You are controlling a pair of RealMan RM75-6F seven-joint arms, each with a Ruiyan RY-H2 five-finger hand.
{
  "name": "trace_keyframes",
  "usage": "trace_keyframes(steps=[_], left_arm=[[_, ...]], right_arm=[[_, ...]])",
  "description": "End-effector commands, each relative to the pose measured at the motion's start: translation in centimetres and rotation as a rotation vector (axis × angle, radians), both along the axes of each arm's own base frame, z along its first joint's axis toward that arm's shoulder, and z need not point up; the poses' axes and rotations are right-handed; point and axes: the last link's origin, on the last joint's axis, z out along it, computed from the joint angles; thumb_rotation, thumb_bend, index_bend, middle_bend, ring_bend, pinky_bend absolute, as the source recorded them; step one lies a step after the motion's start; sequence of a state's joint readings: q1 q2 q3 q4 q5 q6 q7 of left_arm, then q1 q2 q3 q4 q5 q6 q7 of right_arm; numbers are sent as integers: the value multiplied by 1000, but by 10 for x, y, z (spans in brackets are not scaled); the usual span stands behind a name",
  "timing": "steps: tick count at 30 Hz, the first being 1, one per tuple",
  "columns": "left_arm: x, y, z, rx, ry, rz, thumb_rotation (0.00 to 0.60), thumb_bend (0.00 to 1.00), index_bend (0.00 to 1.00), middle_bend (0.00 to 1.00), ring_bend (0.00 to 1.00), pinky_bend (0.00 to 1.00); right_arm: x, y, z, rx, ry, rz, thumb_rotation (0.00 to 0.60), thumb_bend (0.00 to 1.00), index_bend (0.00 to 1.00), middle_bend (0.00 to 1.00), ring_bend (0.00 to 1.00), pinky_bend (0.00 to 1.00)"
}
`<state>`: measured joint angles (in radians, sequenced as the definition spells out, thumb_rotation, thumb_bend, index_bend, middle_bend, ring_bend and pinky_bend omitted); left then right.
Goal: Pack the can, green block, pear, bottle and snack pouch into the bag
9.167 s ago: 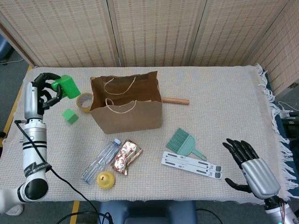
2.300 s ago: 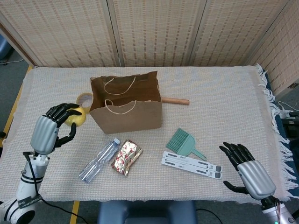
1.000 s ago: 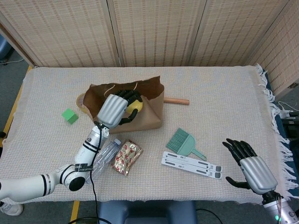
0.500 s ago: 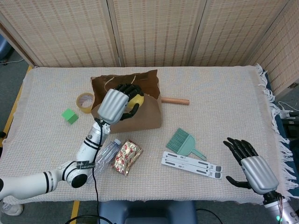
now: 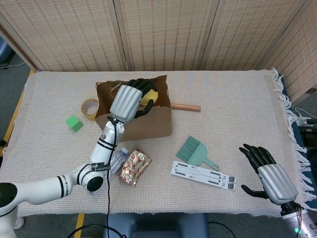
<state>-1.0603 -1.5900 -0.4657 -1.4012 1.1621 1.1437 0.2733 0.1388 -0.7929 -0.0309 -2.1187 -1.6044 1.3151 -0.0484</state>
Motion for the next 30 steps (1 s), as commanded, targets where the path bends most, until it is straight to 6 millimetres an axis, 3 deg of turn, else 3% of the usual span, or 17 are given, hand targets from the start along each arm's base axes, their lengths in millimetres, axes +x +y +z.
trace_keyframes(steps=[1, 5, 10, 13, 23, 30], left_arm=[[-1, -1, -12, -23, 19, -1, 600, 476, 377, 332, 283, 460], [-2, -2, -17, -29, 33, -8, 600, 466, 345, 307, 251, 425], [-2, -5, -22, -48, 50, -3, 600, 386, 105, 91, 47, 230], [-1, -6, -19, -47, 38, 2, 600, 378, 41, 19, 1, 167], [-15, -27, 0, -62, -20, 22, 600, 385, 47, 15, 5, 178], [-56, -74, 35, -94, -35, 98, 600, 404, 70, 22, 7, 182]], right_arm=[[0, -1, 0, -1, -2, -1, 600, 97, 0, 0, 0, 0], [-1, -1, 1, 0, -3, -4, 600, 97, 0, 0, 0, 0], [-2, -2, 0, 6, 3, -8, 600, 97, 0, 0, 0, 0], [-2, -1, -1, 8, 4, -6, 600, 97, 0, 0, 0, 0], [0, 1, -2, 16, 1, 2, 600, 97, 0, 0, 0, 0], [2, 6, -5, 35, 3, 15, 600, 97, 0, 0, 0, 0]])
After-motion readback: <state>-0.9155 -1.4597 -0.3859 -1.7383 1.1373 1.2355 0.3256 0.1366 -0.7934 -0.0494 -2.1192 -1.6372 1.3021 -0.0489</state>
